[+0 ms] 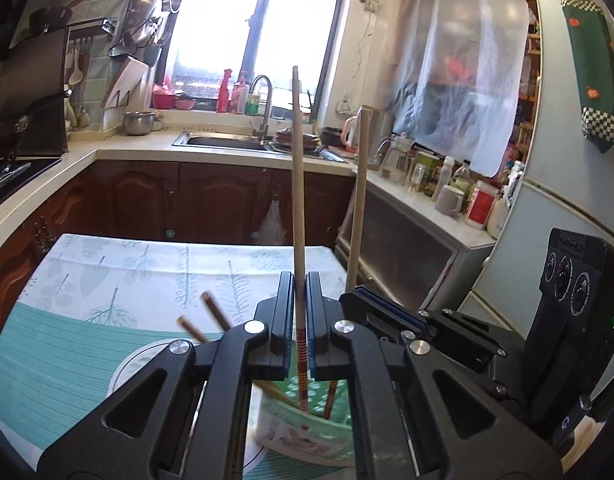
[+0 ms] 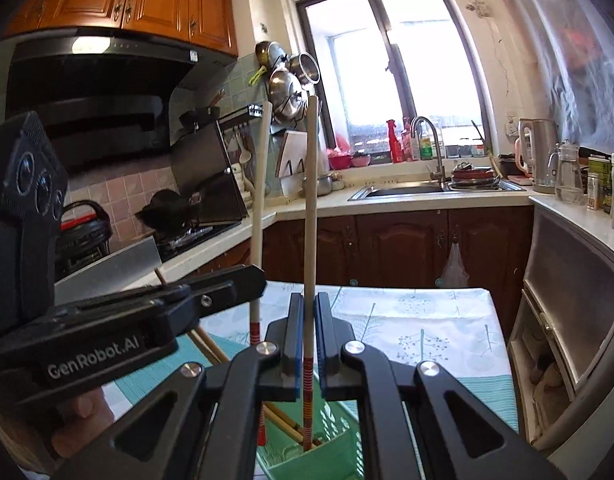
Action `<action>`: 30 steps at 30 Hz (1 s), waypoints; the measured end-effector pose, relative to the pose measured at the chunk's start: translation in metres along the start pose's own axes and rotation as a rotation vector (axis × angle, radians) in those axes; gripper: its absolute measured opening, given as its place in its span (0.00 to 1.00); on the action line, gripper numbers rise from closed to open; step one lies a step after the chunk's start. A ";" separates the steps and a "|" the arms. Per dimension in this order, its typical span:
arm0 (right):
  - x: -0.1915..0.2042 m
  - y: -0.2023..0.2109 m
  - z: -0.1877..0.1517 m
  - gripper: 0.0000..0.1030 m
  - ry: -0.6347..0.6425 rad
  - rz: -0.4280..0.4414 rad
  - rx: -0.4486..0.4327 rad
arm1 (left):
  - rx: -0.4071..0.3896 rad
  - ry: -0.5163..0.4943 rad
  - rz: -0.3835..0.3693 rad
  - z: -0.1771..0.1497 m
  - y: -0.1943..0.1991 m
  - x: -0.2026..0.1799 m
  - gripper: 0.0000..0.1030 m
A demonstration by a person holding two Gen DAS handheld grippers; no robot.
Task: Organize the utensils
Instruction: 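Lift both chopsticks and drop them into the green utensil holder, then grasp the loose red-tipped chopstick lying on the tablecloth with the left gripper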
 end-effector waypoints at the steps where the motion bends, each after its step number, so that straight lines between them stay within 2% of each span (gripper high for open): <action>1: 0.000 -0.002 -0.003 0.05 0.007 -0.001 0.014 | -0.001 -0.008 0.017 -0.003 0.001 0.001 0.03; 5: 0.001 -0.008 -0.017 0.05 0.060 -0.002 0.086 | 0.057 -0.046 0.040 -0.017 0.011 0.006 0.03; 8: 0.006 -0.013 -0.028 0.05 0.123 -0.004 0.159 | 0.104 -0.072 0.038 -0.030 0.019 0.006 0.04; 12: 0.010 -0.014 -0.037 0.06 0.154 -0.002 0.227 | 0.128 -0.088 0.021 -0.041 0.027 0.000 0.04; 20: 0.013 -0.027 -0.042 0.06 0.123 -0.005 0.329 | 0.178 -0.051 -0.003 -0.056 0.040 0.009 0.04; 26: 0.024 -0.028 -0.042 0.06 0.143 -0.012 0.365 | 0.189 -0.015 -0.021 -0.058 0.058 0.027 0.04; 28: 0.023 -0.029 -0.040 0.06 0.124 -0.012 0.384 | 0.197 -0.012 -0.024 -0.058 0.065 0.035 0.07; 30: 0.022 -0.029 -0.036 0.08 0.100 -0.009 0.395 | 0.212 0.006 -0.022 -0.061 0.072 0.047 0.20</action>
Point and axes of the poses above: each gripper's, at about its wrist camera, not at the fingertips, and y roughly against the way its jaws point, x to its left, z to its top, the point moved 1 cm from there along -y, roughly the way its jaws point, and after that the axes turned 11 degrees about -y, right-handed, at the moved point
